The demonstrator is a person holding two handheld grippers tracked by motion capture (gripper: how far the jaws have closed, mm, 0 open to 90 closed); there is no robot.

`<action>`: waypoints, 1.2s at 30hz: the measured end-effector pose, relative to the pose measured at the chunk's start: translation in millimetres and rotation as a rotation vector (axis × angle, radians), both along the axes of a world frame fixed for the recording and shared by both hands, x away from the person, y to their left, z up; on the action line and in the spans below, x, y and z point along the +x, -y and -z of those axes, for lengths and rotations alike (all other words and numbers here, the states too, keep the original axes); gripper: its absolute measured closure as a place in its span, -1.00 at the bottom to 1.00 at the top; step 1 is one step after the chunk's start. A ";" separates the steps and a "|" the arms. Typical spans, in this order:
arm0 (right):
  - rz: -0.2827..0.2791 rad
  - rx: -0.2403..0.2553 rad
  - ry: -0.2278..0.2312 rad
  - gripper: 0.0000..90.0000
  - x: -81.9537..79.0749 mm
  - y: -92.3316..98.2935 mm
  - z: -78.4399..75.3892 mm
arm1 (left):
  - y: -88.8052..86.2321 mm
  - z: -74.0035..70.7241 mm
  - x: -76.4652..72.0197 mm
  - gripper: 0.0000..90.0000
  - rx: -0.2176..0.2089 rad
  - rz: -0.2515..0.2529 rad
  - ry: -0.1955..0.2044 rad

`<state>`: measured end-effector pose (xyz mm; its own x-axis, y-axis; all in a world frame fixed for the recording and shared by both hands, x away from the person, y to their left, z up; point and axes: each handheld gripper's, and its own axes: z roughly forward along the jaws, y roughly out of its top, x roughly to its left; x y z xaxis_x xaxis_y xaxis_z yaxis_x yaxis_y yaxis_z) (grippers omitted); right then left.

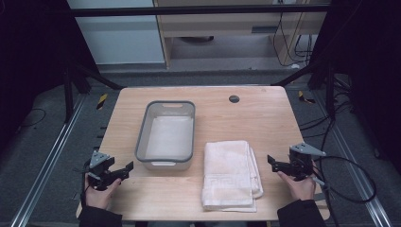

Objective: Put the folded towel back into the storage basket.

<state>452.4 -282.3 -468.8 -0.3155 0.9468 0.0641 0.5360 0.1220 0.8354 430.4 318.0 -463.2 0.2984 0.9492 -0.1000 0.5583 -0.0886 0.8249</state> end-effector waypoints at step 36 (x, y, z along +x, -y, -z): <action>-0.086 0.010 0.049 -0.52 7.5 -15.6 -38.7 | 42.4 -42.8 -0.9 -0.35 -0.043 0.100 0.099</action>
